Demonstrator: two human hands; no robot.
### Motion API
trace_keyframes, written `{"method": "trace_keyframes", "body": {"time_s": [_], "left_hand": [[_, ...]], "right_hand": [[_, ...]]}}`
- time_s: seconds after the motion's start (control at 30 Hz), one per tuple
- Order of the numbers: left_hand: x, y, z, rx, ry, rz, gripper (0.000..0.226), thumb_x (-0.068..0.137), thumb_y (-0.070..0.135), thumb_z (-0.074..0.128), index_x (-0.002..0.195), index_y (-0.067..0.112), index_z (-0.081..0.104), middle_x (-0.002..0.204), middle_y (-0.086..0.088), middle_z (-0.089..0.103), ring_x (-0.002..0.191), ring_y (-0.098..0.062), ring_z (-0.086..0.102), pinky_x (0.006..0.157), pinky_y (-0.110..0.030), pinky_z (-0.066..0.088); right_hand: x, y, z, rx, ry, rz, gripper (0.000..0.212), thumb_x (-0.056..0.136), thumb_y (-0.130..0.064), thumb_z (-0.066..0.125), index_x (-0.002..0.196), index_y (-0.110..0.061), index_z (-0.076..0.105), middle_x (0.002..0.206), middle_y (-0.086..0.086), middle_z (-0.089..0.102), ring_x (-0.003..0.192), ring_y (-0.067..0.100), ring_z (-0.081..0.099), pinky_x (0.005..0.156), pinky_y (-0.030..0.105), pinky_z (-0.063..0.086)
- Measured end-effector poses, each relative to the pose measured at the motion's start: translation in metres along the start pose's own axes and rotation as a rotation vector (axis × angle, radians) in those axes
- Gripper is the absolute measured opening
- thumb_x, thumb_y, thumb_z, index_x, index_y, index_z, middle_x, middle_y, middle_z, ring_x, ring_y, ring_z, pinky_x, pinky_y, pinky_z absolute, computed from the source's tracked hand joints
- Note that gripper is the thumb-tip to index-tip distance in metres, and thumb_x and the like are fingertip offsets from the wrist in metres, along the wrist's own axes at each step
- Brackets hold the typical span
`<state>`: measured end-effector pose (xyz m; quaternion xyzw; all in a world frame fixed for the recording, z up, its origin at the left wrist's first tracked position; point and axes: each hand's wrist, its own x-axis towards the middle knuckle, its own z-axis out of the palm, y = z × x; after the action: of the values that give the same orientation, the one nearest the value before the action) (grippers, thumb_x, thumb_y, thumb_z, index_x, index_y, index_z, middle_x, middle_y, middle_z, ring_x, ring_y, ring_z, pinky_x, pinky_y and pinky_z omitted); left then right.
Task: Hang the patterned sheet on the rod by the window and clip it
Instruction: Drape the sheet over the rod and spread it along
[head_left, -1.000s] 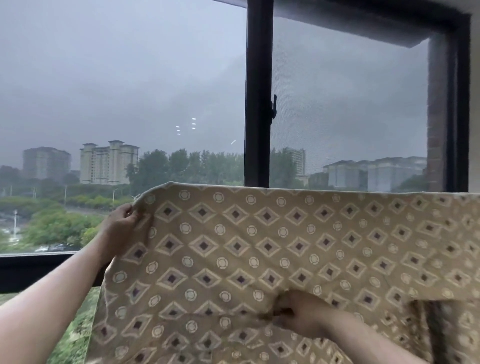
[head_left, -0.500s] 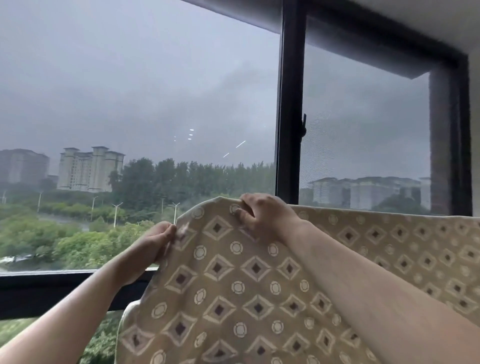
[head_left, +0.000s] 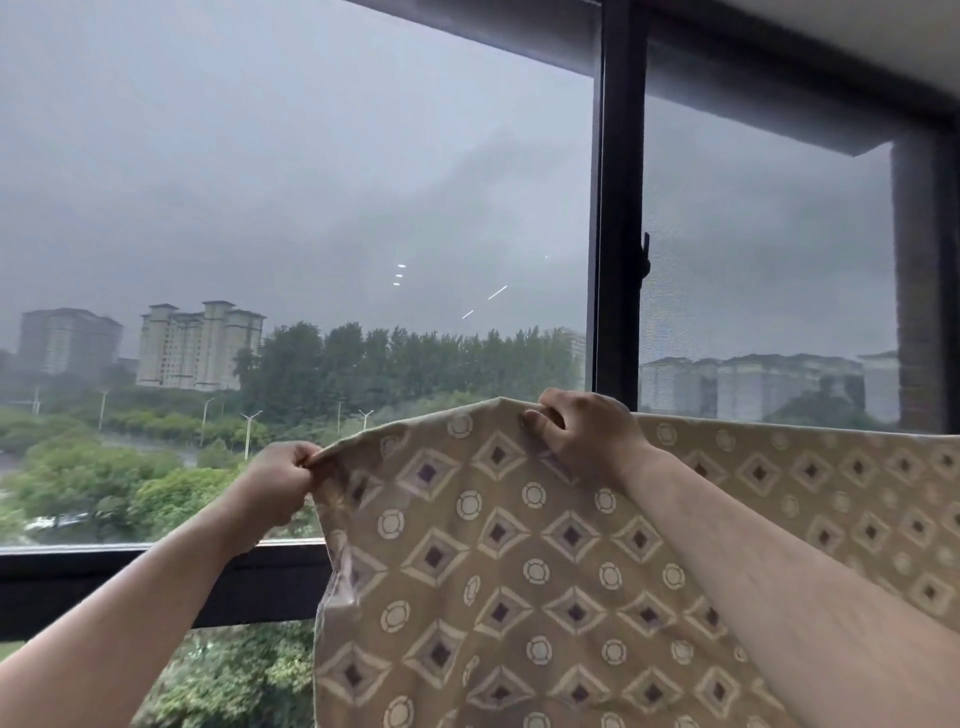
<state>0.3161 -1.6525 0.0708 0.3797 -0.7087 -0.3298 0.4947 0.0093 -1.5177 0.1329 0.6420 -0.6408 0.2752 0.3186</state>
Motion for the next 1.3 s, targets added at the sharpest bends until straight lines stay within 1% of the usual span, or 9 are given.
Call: {"method": "trace_keyframes", "body": {"time_s": [0.13,0.3,0.43,0.5,0.63,0.73,0.87,1.1,1.3], "left_hand": [[0.010,0.034,-0.013,-0.334,0.058,-0.010,0.023,0.095,-0.003,0.043,0.084,0.010,0.059,0.069,-0.008,0.058,0.051,-0.021,0.057,0.047,-0.029,0.055],[0.030,0.085,-0.023,-0.479,0.078,0.031,0.034,0.092,-0.004,0.037,0.078,0.016,0.060,0.070,-0.003,0.056,0.068,-0.020,0.055,0.070,-0.036,0.049],[0.041,0.104,-0.039,-0.358,0.187,0.102,0.036,0.080,-0.009,0.034,0.079,0.013,0.063,0.071,-0.008,0.051,0.054,-0.018,0.044,0.043,-0.016,0.036],[0.041,0.104,-0.047,-0.277,0.218,0.149,0.042,0.072,-0.013,0.030,0.086,0.006,0.064,0.073,-0.012,0.049,0.051,-0.017,0.041,0.039,-0.014,0.031],[0.035,0.092,-0.061,-0.307,0.118,0.162,0.039,0.080,-0.016,0.034,0.105,-0.006,0.061,0.083,-0.017,0.059,0.064,-0.027,0.060,0.051,-0.029,0.059],[0.024,0.081,-0.070,-0.341,0.059,0.146,0.027,0.090,-0.011,0.036,0.095,-0.002,0.061,0.085,-0.016,0.061,0.072,-0.029,0.061,0.053,-0.027,0.059],[0.015,0.063,-0.090,-0.340,0.100,0.126,0.020,0.096,-0.004,0.039,0.089,0.003,0.056,0.086,-0.012,0.057,0.074,-0.025,0.058,0.051,-0.022,0.057],[0.012,0.029,-0.125,-0.423,0.204,0.064,0.026,0.094,-0.006,0.036,0.094,0.001,0.061,0.079,-0.014,0.063,0.072,-0.029,0.058,0.055,-0.030,0.058],[0.001,-0.011,-0.093,-0.294,0.276,-0.031,0.026,0.080,-0.018,0.034,0.079,-0.008,0.058,0.078,-0.019,0.056,0.066,-0.026,0.052,0.041,-0.019,0.049]], "right_hand": [[0.000,-0.004,-0.008,0.017,-0.059,-0.004,0.036,0.096,-0.056,0.039,0.080,-0.025,0.049,0.078,-0.006,0.056,0.078,0.020,0.055,0.069,0.034,0.035],[0.004,-0.011,-0.014,0.043,-0.101,0.005,0.046,0.096,-0.062,0.032,0.075,-0.024,0.048,0.077,-0.006,0.056,0.075,0.020,0.053,0.067,0.034,0.039],[0.008,-0.012,-0.010,0.113,-0.066,0.010,0.048,0.097,-0.060,0.029,0.066,-0.027,0.046,0.078,-0.005,0.058,0.073,0.020,0.054,0.068,0.034,0.044],[0.011,-0.012,-0.008,0.106,-0.052,0.000,0.045,0.098,-0.053,0.033,0.061,-0.030,0.042,0.076,-0.004,0.055,0.072,0.021,0.052,0.066,0.032,0.039],[0.015,-0.024,-0.006,0.131,-0.070,-0.052,0.044,0.099,-0.054,0.032,0.061,-0.034,0.040,0.077,-0.006,0.055,0.075,0.019,0.052,0.068,0.032,0.039],[0.020,-0.039,-0.004,0.160,-0.099,-0.084,0.041,0.099,-0.055,0.031,0.069,-0.035,0.050,0.087,-0.001,0.067,0.081,0.021,0.058,0.071,0.032,0.042],[0.032,-0.060,-0.001,0.186,-0.101,-0.093,0.045,0.100,-0.054,0.031,0.105,-0.026,0.066,0.105,0.002,0.072,0.095,0.024,0.065,0.081,0.035,0.049],[0.048,-0.102,0.006,0.231,-0.197,-0.127,0.041,0.100,-0.050,0.033,0.107,-0.026,0.066,0.109,0.001,0.070,0.097,0.023,0.062,0.085,0.035,0.048],[0.044,-0.101,0.008,0.064,-0.180,-0.125,0.032,0.095,-0.048,0.045,0.073,-0.027,0.055,0.075,-0.007,0.058,0.078,0.020,0.057,0.068,0.033,0.041]]}}
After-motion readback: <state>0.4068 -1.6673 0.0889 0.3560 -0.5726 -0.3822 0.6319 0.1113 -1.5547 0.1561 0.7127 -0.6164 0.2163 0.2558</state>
